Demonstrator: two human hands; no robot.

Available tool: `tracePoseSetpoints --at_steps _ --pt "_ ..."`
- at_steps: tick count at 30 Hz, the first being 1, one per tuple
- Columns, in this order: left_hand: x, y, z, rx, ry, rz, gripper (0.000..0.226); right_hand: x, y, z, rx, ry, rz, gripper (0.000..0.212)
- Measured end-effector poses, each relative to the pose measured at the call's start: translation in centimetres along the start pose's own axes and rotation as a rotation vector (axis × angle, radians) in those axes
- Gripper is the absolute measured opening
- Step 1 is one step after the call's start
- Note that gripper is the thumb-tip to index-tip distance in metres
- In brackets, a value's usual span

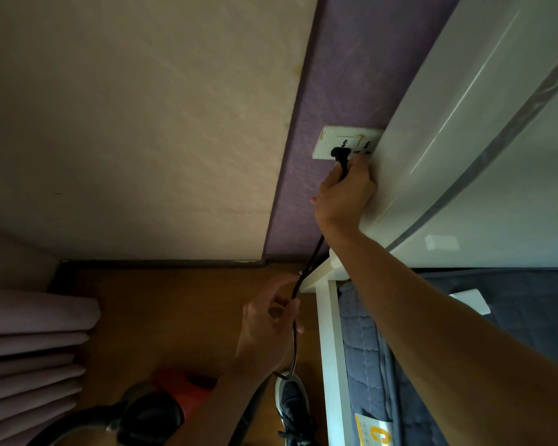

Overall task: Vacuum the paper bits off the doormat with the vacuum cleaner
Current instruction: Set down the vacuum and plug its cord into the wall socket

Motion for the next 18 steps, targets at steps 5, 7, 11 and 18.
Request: tracePoseSetpoints --at_steps 5,7,11,18 --pt "-0.7 0.0 -0.6 0.063 -0.08 0.004 0.032 -0.6 0.2 0.9 0.039 0.042 0.036 0.014" --pt "-1.1 -0.1 -0.8 0.059 -0.099 0.002 0.031 -1.1 0.4 1.3 0.09 0.093 0.084 0.018" --pt "-2.2 0.1 -1.8 -0.013 -0.125 0.02 0.034 -2.3 2.1 1.8 0.105 0.307 0.26 0.04" --pt "-5.5 1.5 -4.4 -0.163 -0.447 0.248 0.074 -6.2 8.2 1.1 -0.106 0.629 0.724 0.076"
Point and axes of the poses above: each hand's wrist, its own y-axis away from the middle knuckle, its own x-axis out of the palm, z = x × y, the point moved 6 cm from there along -y, towards the middle knuckle, and after that the axes turned 10 degrees about x, right-handed, at the moved point
